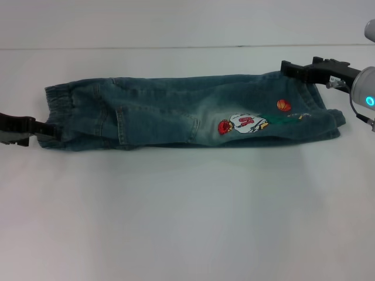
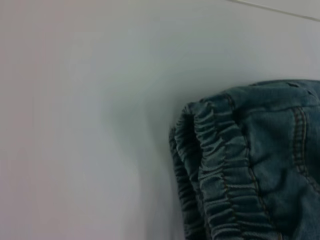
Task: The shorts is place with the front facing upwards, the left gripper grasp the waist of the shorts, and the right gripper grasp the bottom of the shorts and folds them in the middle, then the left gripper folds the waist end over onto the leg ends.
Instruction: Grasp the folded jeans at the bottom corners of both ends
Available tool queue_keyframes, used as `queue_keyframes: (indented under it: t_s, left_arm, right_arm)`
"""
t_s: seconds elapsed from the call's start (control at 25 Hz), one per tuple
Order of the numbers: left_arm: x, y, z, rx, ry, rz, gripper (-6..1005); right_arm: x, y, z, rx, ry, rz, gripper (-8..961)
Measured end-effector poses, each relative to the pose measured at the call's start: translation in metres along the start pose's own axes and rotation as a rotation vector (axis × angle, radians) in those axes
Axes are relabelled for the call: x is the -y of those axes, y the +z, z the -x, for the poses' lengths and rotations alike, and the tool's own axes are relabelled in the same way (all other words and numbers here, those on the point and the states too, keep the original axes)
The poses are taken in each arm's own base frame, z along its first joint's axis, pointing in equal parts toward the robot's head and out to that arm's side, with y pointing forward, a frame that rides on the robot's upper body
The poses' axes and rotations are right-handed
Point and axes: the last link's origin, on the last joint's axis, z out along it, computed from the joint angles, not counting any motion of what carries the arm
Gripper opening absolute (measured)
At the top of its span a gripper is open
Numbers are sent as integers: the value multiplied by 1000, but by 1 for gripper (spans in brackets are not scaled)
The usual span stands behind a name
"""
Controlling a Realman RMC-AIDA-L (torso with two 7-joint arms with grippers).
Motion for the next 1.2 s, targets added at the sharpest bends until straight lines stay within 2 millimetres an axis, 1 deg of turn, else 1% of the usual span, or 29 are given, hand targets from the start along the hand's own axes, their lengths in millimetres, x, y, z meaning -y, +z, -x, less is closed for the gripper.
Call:
queue_keyframes:
  t_s: [0.44,0.68,0.88,1.0,1.2]
  left_arm:
    - [-9,15,-3,-1,3,19,856]
    - [-10,16,-4,-2,10,19,855]
    - [-9,16,-1,3,27,18,827]
    - [-9,16,0,2,38,20,598]
    - [-10,18,1,3,53,22,386]
  right_arm:
    - [0,0,-3,-6,9,0,888]
    - [0,0,-3,-5,10,-1,881]
    - [1,-1,-5,-9,14,-2,876]
    - [1,-1,-8,-14,17,-2,873]
    - [0,-1,-9,-18,20,0,868]
